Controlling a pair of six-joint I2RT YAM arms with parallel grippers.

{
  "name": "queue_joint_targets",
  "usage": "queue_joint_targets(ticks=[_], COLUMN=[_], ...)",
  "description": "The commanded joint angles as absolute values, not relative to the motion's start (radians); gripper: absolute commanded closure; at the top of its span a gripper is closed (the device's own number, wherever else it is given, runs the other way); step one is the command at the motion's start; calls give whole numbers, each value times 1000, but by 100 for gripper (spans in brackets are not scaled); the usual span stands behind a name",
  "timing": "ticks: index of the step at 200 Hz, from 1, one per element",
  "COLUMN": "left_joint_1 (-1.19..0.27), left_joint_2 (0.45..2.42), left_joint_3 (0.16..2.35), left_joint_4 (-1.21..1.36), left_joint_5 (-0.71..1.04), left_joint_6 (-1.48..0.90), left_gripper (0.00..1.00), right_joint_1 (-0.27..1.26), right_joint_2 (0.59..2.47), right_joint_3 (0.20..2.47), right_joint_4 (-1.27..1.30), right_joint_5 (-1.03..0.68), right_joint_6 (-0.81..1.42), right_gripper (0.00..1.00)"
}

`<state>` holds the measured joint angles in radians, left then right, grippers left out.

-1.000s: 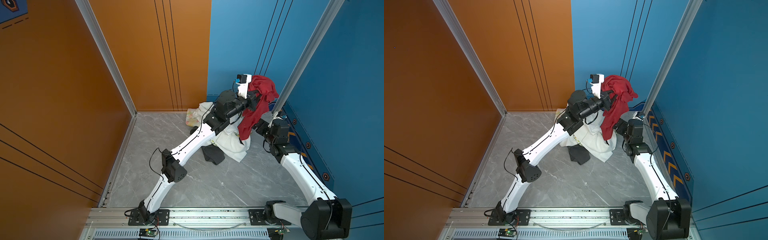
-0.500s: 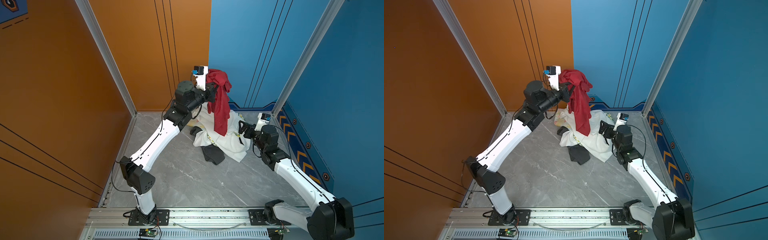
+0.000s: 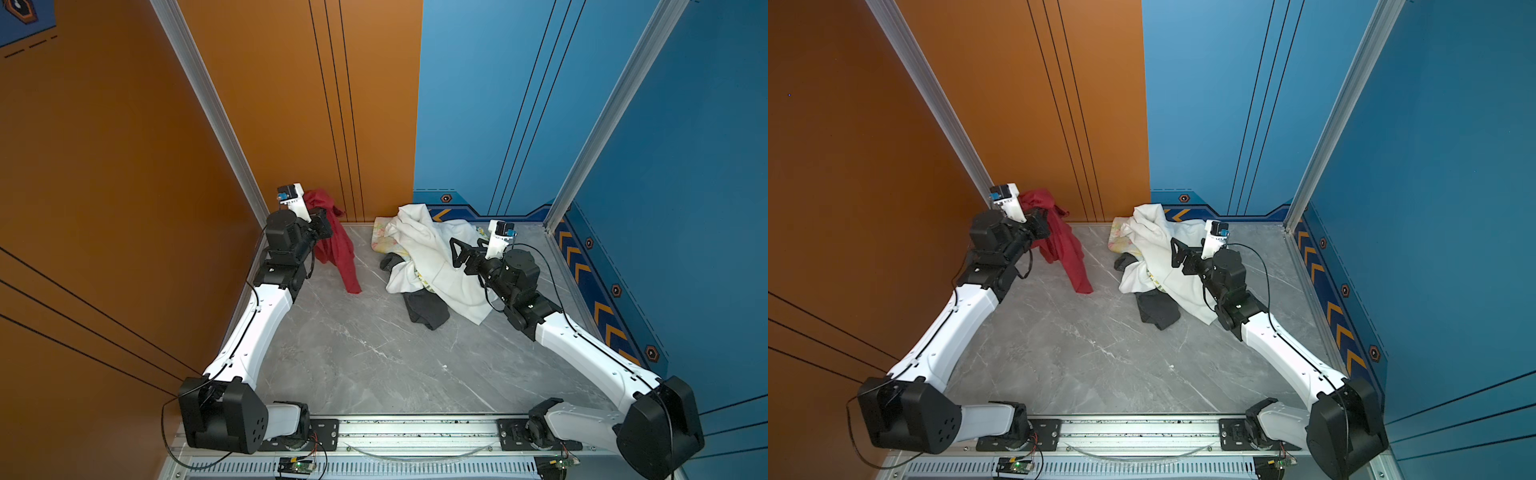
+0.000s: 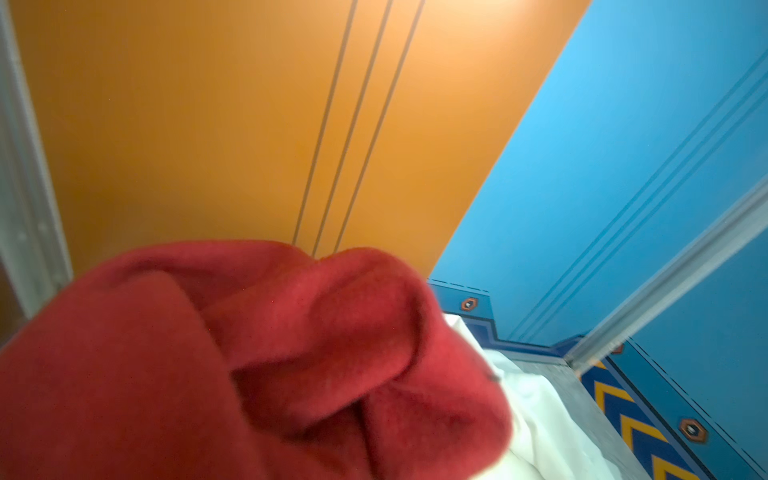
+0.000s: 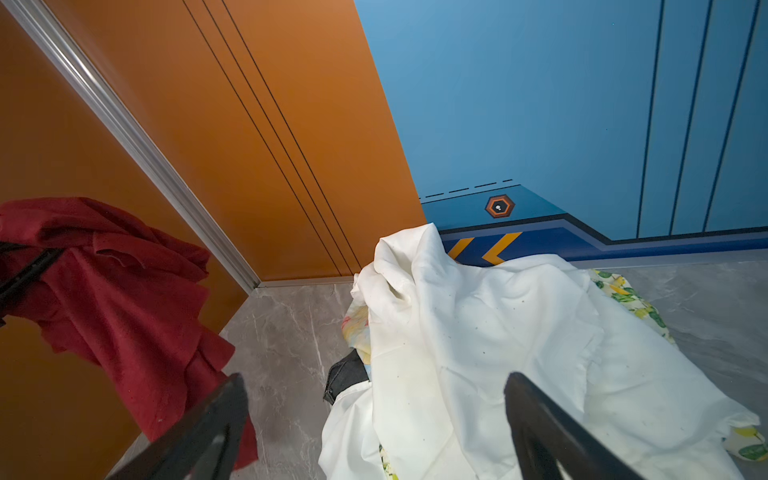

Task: Pick out a specific cloth from the pile
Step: 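Carry the red shirt to the clear corner with the left gripper while the right withdraws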

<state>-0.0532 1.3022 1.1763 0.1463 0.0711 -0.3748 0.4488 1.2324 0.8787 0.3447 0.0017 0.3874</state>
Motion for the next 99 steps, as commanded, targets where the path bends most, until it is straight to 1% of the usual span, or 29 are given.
queue_joint_targets(ticks=[1,20,42,74,99], left_joint_1=[13,78,118,124,121], left_joint_2=[1249,1252,1284,1353,1430], left_joint_3=[1139,1125,1125,1137,1179], left_joint_4=[233,250,293,411,452], left_joint_5=[15,23,26,-15,-35], left_joint_6=[-377,-374,-366,-334,-308], left_gripper=[100,100,100,100,100], right_joint_1=[468,479,489,491,490], right_joint_2=[1260,1286,1315,1363,1391], right_joint_3=[902,900,902,908,914], right_joint_4=[379,393,412,429,431], right_joint_5=[-35,-50,-72,-91,-108], right_joint_6=[341,336,331,325,320], right_gripper=[3,3,3,3,3])
